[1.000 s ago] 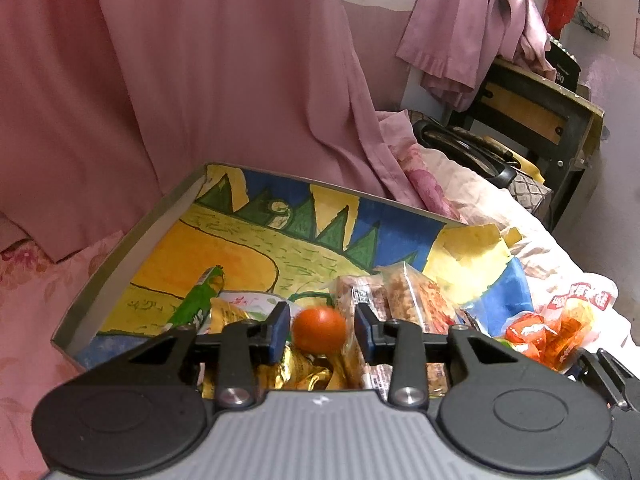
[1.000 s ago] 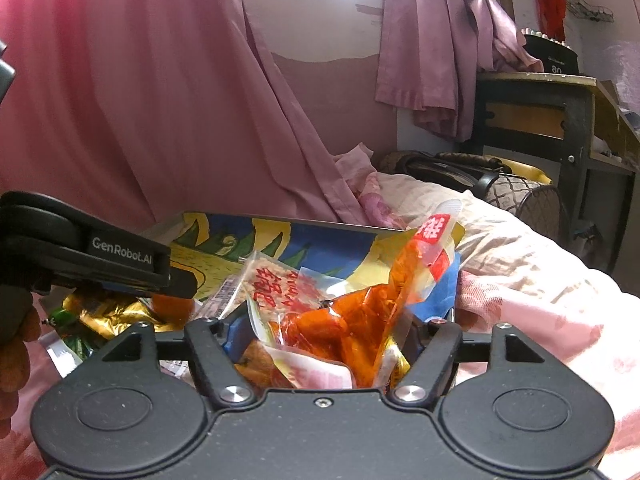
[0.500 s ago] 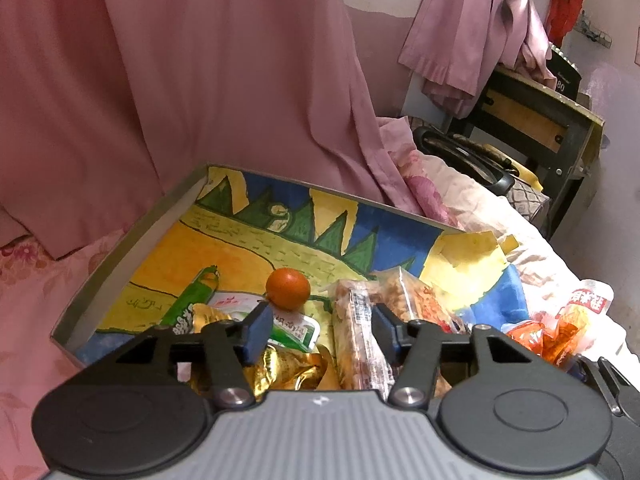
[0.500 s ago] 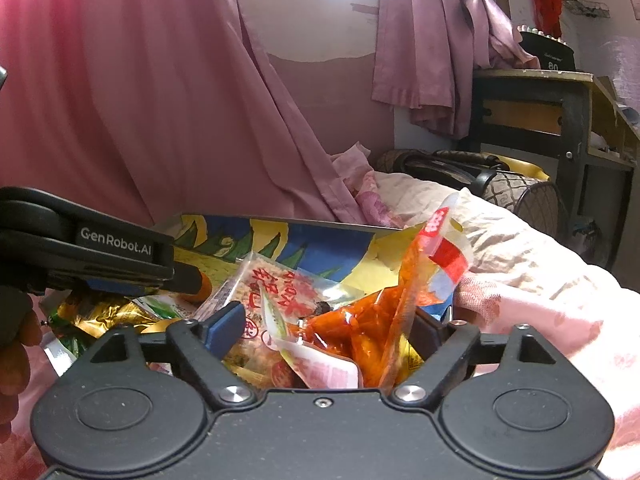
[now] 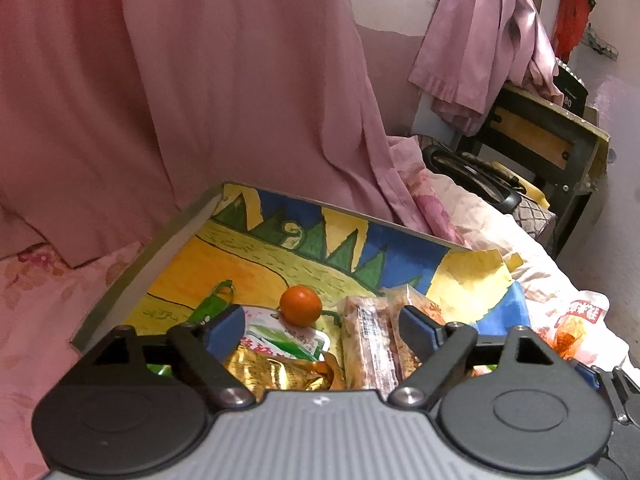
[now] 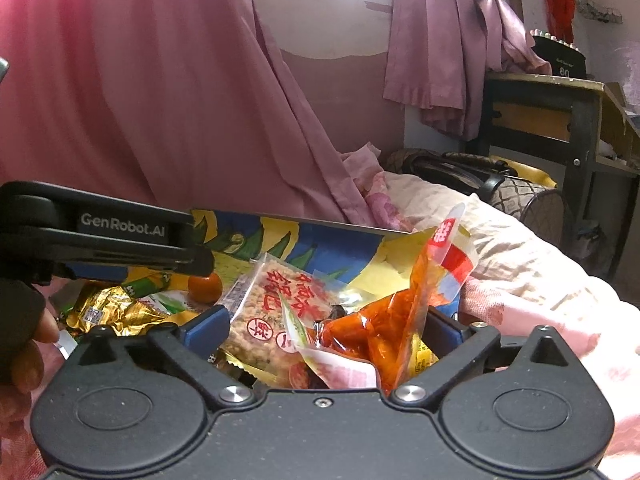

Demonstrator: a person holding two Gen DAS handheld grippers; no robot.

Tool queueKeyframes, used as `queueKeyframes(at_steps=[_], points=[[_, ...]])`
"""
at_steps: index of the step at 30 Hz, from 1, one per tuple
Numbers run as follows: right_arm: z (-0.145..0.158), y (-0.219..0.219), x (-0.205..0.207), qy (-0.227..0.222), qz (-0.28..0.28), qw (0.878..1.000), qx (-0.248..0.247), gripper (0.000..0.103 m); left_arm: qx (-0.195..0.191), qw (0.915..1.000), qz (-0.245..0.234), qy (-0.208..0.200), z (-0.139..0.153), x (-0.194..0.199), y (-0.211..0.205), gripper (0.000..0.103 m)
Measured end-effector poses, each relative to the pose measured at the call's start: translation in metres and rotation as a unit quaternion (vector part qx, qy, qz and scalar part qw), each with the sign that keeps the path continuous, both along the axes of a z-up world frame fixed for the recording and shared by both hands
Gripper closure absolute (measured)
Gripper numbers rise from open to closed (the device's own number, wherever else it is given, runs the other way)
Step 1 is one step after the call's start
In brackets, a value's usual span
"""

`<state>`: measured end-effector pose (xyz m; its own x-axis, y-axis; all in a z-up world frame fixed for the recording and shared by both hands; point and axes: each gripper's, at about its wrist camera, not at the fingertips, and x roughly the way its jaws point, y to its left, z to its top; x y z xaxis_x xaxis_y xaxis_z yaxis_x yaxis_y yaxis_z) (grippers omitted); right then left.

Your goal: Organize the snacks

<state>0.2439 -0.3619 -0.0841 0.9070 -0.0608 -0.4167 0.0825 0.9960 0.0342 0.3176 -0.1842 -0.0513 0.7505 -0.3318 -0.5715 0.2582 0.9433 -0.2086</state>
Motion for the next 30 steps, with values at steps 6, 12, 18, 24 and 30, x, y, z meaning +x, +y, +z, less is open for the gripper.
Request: queueKeyframes(at_steps=[6,12,18,24,30], points=[[0.002,-0.002,-0.002,-0.002,-0.014,1.0,0.001,0.001,-0.002,0.9999,0.012,-0.009,0.006,-0.005,0.005,0.008],[0.005,-0.003,-0.005,-0.005,-0.018,1.0,0.003,0.001,0.005,0.9996,0.022,-0.015,0.011,-0.011,0.008,0.006],[0.009,-0.004,-0.009,-0.009,-0.021,1.0,0.001,0.001,0.008,0.9993,0.029,-0.023,0.016,-0.016,0.013,0.004],[0.01,-0.002,-0.012,-0.009,-0.024,1.0,0.003,0.001,0.007,0.999,0.035,-0.026,0.021,-0.02,0.018,0.003],[0.011,-0.002,-0.016,-0.007,-0.023,1.0,0.004,0.001,0.006,0.9989,0.037,-0.028,0.024,-0.023,0.022,0.003]])
